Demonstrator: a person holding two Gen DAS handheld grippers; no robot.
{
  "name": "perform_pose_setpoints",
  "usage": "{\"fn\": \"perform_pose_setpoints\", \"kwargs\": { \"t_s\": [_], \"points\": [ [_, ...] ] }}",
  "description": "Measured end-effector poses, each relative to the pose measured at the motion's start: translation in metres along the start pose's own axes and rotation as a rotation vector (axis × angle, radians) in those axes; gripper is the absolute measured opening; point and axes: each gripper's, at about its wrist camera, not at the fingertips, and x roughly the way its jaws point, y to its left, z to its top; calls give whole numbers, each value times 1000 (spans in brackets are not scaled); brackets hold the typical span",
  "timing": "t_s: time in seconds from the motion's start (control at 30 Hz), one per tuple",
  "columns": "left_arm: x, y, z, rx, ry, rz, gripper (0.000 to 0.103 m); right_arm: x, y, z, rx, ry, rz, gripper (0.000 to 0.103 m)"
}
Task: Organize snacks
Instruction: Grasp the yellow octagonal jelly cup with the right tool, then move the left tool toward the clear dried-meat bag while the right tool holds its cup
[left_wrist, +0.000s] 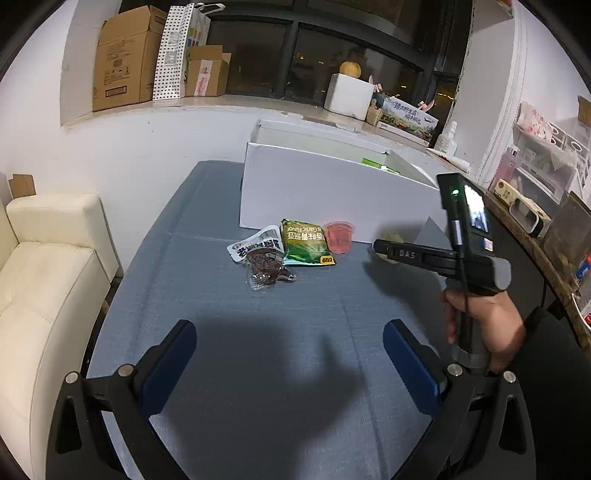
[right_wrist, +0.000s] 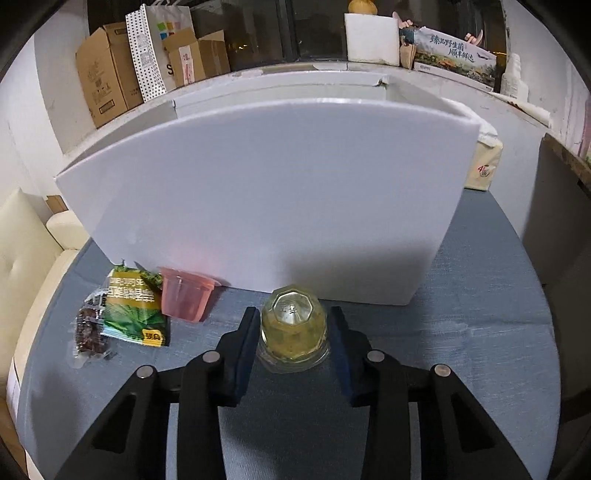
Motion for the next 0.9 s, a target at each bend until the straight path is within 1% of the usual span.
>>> {"fn": "perform_pose_setpoints", "kwargs": {
  "t_s": [0.13,0.17,0.27,0.33,0.43,0.5,0.57,0.67,0.7,0.83,0.9],
  "points": [
    [14,3,10,2,3,4,103,-28,0,-8,-12,-36,21,41],
    [21,6,14,-1,9,14,103,-34,2,-12,-14,-41,30,41],
    [50,13,29,-6,46,9,103,-56,7,-27,-32,-59,54,41],
    [69,15,38,12,69,27,103,-70,12,-38,-45,-69,61,41],
    [96,17,50,33,98,70,103,-87,14,-50,-31,-72,88,41],
    [113,16,56,35,118,92,103,-97,15,-54,-38,-88,79,41],
    [127,13,58,38,138,97,103,-104,17,-57,-31,-92,91,41],
    [146,6,57,65,181,113,103,-111,20,-58,-48,-105,82,41],
    [149,4,56,77,185,111,103,-112,21,-58,-49,-106,82,41],
    [162,4,50,112,205,152,102,-114,19,-57,-38,-109,84,41],
    [163,5,51,126,204,150,102,-113,18,-58,-37,-108,85,41]
  ]
}}
